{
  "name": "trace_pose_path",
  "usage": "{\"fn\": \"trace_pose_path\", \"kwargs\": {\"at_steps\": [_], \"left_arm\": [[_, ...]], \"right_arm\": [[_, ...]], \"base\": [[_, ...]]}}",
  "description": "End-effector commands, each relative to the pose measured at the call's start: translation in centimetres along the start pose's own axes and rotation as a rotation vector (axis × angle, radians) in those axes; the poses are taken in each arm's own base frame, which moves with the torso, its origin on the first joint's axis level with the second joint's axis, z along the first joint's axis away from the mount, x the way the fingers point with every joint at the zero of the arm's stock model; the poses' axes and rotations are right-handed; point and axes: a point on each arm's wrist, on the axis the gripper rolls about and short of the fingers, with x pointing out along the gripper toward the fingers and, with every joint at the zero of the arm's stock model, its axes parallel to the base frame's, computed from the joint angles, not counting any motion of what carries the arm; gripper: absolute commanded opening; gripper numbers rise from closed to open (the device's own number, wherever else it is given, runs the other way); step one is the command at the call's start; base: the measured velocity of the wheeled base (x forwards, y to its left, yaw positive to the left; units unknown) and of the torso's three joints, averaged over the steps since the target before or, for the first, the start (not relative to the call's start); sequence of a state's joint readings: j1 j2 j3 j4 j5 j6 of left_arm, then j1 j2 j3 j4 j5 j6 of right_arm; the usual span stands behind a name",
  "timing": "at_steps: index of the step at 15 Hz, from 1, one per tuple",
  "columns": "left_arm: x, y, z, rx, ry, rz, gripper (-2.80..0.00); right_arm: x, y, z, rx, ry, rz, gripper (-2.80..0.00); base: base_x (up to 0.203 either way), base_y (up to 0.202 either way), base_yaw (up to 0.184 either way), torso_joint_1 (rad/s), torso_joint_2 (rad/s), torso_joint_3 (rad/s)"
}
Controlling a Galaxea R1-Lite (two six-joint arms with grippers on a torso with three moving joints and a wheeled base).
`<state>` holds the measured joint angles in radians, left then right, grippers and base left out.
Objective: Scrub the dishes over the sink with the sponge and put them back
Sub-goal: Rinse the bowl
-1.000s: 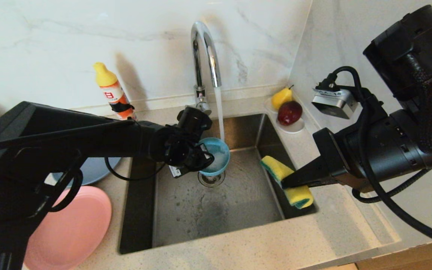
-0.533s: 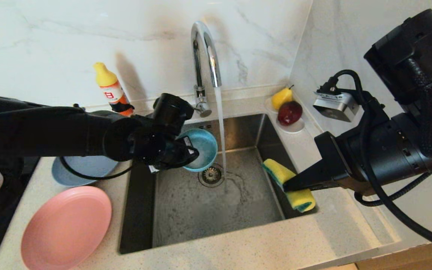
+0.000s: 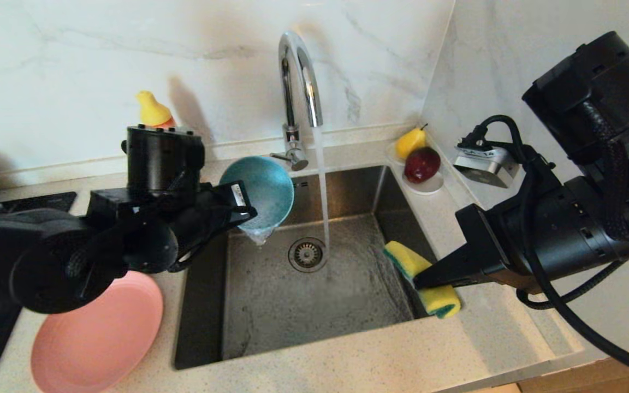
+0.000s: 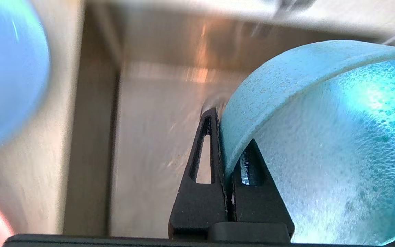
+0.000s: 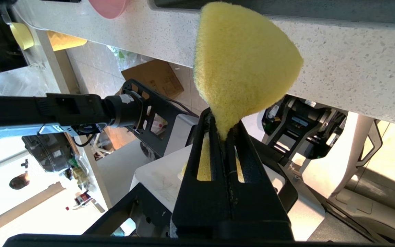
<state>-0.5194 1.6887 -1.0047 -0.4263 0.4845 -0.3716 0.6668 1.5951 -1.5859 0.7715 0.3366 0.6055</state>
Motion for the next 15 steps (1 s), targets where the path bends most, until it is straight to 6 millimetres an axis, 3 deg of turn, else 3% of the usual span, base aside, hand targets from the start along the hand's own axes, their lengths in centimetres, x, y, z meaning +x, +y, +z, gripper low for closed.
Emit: {"fn": "trace_pose_path", "kwargs": {"at_steps": [1,15], "left_arm": [[-1.5,0.5,1.0,0.005,-0.19,-0.058,-2.8],[-5.2,2.1,1.3,0.221,-0.685,-0.195,-2.8]], "right_arm": [[0.4,-0.1,0.1,0.005,0.007,-0.002,-2.8],[0.2,-0.3,0.0,0.007,-0.005,0.001,-2.8]], "base": [[0.0,0.0,0.0,0.0,0.0,0.0],[0.0,0.0,0.0,0.0,0.0,0.0]]}}
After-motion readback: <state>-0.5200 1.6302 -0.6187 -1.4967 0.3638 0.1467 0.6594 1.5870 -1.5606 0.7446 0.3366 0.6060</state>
